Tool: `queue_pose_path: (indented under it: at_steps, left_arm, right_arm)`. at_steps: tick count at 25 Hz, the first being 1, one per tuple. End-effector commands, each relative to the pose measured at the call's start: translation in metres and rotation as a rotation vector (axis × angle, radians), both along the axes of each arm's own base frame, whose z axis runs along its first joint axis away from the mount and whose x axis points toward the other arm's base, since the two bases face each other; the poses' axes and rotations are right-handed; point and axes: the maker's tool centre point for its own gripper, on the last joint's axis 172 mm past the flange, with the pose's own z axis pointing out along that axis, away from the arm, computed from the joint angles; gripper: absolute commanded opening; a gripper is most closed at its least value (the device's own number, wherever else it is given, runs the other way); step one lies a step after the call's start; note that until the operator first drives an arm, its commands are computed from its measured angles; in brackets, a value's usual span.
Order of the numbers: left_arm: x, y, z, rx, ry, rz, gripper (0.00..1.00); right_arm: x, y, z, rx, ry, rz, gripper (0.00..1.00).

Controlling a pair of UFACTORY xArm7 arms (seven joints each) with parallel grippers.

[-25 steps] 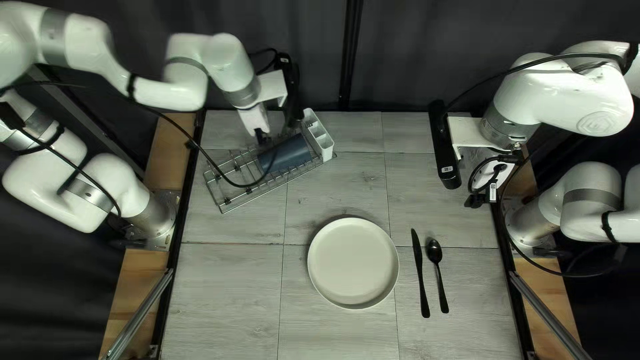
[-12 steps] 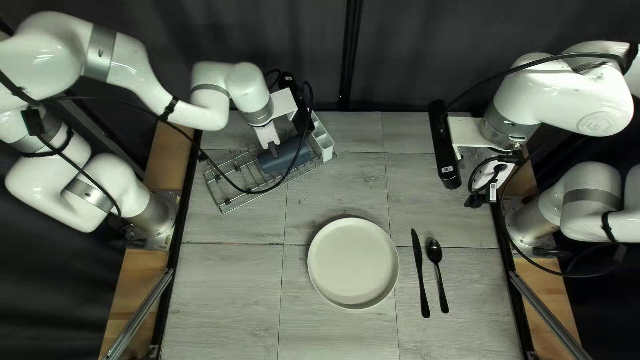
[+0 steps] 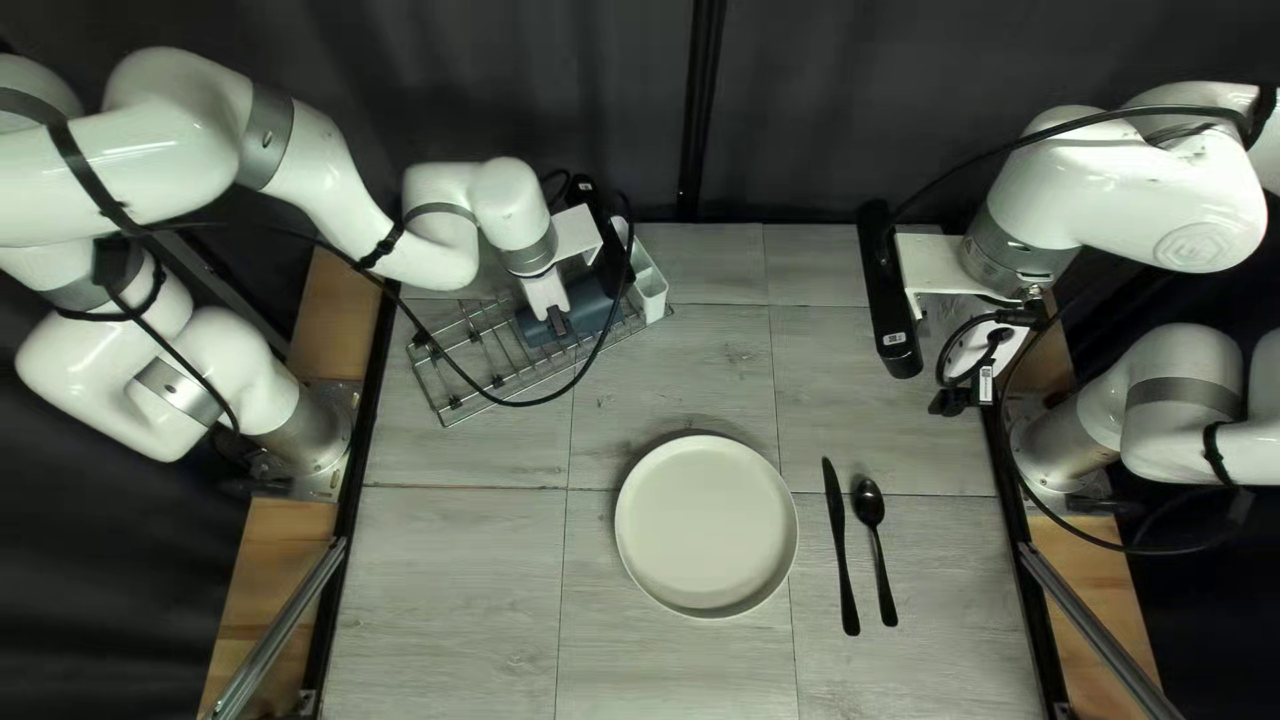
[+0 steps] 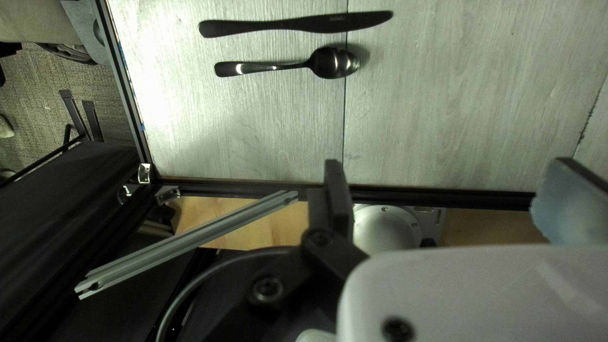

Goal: Pick up and place plate onto table. Place down one fork to the left of the plate. Place spoon and knife to the right of the plate. Place cup above the knife and spoon

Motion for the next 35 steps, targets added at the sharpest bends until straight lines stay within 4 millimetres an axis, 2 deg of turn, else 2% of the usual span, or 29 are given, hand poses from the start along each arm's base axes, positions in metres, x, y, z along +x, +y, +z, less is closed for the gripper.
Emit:
queue_pose_path:
  at_steps: [1,11,12,13,14,17,22,23,25,26,27,28,32,35]
  left_arm:
    - [-0.001,0.003,-0.009,-0.009,-0.001,0.004,1.0]
    - [-0.001,0.001,-0.03,-0.026,0.003,-0.006,1.0]
    - [-0.002,0.001,-0.03,-0.025,0.003,-0.006,0.22]
    - [-0.002,0.001,-0.03,-0.027,0.001,-0.007,0.05]
    - [-0.003,0.001,-0.028,-0.028,-0.001,-0.007,0.0]
    - [-0.005,0.0,-0.015,-0.025,-0.014,-0.003,0.0]
    - [-0.002,-0.01,0.037,0.008,-0.054,0.013,0.0]
    - [0.0,-0.016,0.055,0.022,-0.068,0.017,0.0]
    - [0.003,-0.025,0.075,0.039,-0.084,0.02,0.0]
    - [0.009,-0.038,0.093,0.06,-0.095,0.022,0.0]
    - [0.012,-0.045,0.099,0.07,-0.099,0.023,0.0]
    - [0.02,-0.062,0.111,0.091,-0.109,0.007,0.0]
    - [0.046,-0.104,0.137,0.107,-0.157,-0.081,0.0]
    - [0.046,-0.104,0.137,0.107,-0.157,-0.081,0.0]
  right_arm:
    - [0.0,0.0,0.0,0.0,0.0,0.0,1.0]
    - [0.0,0.0,0.0,0.0,0.0,0.0,1.0]
    - [0.0,0.0,0.0,0.0,0.0,0.0,1.0]
    - [0.0,0.0,0.0,0.0,0.0,0.0,1.0]
    - [0.0,0.0,0.0,0.0,0.0,0.0,1.0]
    - [0.0,0.0,0.0,0.0,0.0,0.0,1.0]
    - [0.0,0.0,0.0,0.0,0.0,0.0,1.0]
    - [0.0,0.0,0.0,0.0,0.0,0.0,1.0]
    - [0.0,0.0,0.0,0.0,0.0,0.0,1.0]
    - [0.0,0.0,0.0,0.0,0.0,0.0,1.0]
    - [0.0,0.0,0.0,0.0,0.0,0.0,1.0]
    - [0.0,0.0,0.0,0.0,0.0,0.0,1.0]
    - [0.0,0.0,0.0,0.0,0.0,0.0,1.0]
    - [0.0,0.0,0.0,0.0,0.0,0.0,1.0]
